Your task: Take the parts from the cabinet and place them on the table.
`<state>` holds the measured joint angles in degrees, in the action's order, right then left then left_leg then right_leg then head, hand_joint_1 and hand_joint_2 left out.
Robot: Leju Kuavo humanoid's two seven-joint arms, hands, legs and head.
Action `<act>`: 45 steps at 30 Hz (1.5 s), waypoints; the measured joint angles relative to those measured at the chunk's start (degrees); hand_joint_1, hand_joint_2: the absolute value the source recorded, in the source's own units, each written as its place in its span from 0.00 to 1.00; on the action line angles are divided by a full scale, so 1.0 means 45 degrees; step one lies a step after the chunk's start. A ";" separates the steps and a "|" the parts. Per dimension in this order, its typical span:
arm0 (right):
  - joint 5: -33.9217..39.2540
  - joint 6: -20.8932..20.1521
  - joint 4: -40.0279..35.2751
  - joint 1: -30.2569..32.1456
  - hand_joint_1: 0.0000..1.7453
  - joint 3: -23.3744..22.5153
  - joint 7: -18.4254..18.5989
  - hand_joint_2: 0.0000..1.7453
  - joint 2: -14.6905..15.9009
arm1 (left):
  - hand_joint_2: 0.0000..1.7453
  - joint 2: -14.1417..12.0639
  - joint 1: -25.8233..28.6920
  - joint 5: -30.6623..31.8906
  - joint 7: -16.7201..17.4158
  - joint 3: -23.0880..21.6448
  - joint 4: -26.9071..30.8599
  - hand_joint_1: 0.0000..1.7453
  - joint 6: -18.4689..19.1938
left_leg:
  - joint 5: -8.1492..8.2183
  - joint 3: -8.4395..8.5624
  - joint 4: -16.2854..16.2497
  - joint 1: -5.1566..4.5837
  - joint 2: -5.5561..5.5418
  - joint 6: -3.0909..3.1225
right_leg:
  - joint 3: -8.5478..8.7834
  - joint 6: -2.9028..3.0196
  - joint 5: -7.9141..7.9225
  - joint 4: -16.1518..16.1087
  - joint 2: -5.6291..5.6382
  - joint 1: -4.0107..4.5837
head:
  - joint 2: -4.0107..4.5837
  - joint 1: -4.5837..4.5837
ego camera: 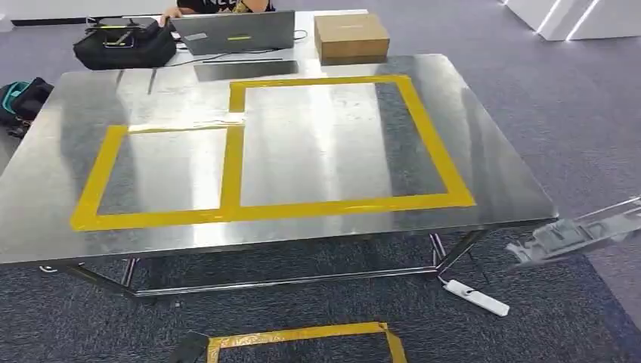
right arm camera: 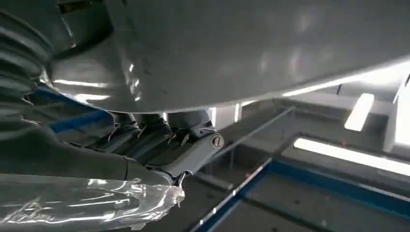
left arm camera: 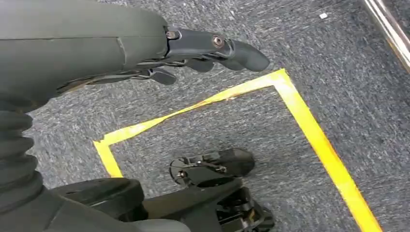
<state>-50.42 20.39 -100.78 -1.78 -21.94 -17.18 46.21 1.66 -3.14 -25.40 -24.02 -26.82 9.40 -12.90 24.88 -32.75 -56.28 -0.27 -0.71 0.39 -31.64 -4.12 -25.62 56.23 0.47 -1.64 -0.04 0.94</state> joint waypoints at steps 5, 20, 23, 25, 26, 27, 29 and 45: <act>-0.0010 0.0000 0.0102 -0.0409 1.00 0.0398 0.0005 1.00 0.0340 | 1.00 0.0005 -0.0011 0.0025 0.0019 -0.0005 0.0000 0.00 0.0000 | -0.0002 -0.0003 0.0000 0.0000 -0.0004 0.0002 | 0.0001 -0.0001 0.0002 0.0000 -0.0006 0.0000 | 0.0000 -0.0005; 0.0326 -0.0679 0.0587 -0.4160 1.00 0.1529 0.1214 1.00 0.1927 | 1.00 0.0005 -0.0056 0.0306 0.0024 -0.0296 0.0000 0.00 0.0179 | -0.0040 -0.0073 -0.0001 -0.0067 -0.0003 0.0039 | -0.0098 -0.0022 0.0023 0.0061 -0.0003 -0.0061 | 0.0000 -0.0005; 0.0330 -0.0879 0.1188 -0.4985 1.00 0.1942 0.1282 1.00 0.2029 | 1.00 0.0009 -0.0079 0.0330 0.0000 -0.0330 0.0000 0.00 0.0209 | -0.0051 -0.0071 -0.0002 -0.0065 0.0001 0.0031 | -0.0097 -0.0024 0.0026 0.0061 -0.0003 -0.0061 | -0.0005 0.0000; 0.0325 -0.0986 0.1558 -0.5395 1.00 0.2277 0.1292 1.00 0.2030 | 1.00 0.0009 -0.0114 0.0364 -0.0015 -0.0355 0.0000 0.00 0.0233 | -0.0063 -0.0073 -0.0002 -0.0064 -0.0001 0.0030 | -0.0094 -0.0033 0.0035 0.0061 -0.0006 -0.0060 | 0.0000 0.0005; 0.0325 -0.1025 0.1713 -0.5558 1.00 0.2418 0.1292 1.00 0.2030 | 1.00 0.0009 -0.0125 0.0384 -0.0015 -0.0384 0.0000 0.00 0.0233 | -0.0065 -0.0074 -0.0002 -0.0066 -0.0003 0.0030 | -0.0095 -0.0031 0.0037 0.0061 -0.0008 -0.0062 | -0.0005 -0.0009; 0.0326 -0.1054 0.1851 -0.5745 1.00 0.2560 0.1292 1.00 0.2030 | 1.00 0.0009 -0.0130 0.0408 -0.0015 -0.0408 0.0000 0.00 0.0233 | -0.0069 -0.0077 -0.0001 -0.0066 -0.0004 0.0034 | -0.0095 -0.0029 0.0040 0.0061 -0.0010 -0.0062 | 0.0000 0.0000; 0.0287 -0.1171 0.2123 -0.6190 1.00 0.2919 0.1297 1.00 0.2030 | 1.00 0.0005 -0.0141 0.0433 -0.0015 -0.0447 0.0000 0.00 0.0233 | -0.0023 -0.0116 -0.0105 -0.0121 -0.0008 0.0127 | -0.0095 -0.0114 0.0094 0.0007 -0.0008 -0.0132 | 0.0000 -0.0010; 0.0107 -0.1214 0.3420 -0.7318 1.00 0.4594 0.1253 1.00 0.2013 | 1.00 0.0121 -0.0378 0.0471 0.0248 -0.0563 0.0015 0.00 -0.0030 | 0.0447 0.0281 -0.0174 0.0108 -0.0014 -0.0097 | -0.0707 -0.0541 0.0293 0.0388 0.0027 -0.0188 | 0.0000 0.0229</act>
<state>-49.94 14.93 -85.39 -34.71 -1.27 -11.54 55.27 2.21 -4.84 -23.28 -22.91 -29.35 9.46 -13.03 26.89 -31.49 -57.06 0.21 -0.78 -0.05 -34.82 -6.56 -24.31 57.98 0.59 -2.48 -0.04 1.97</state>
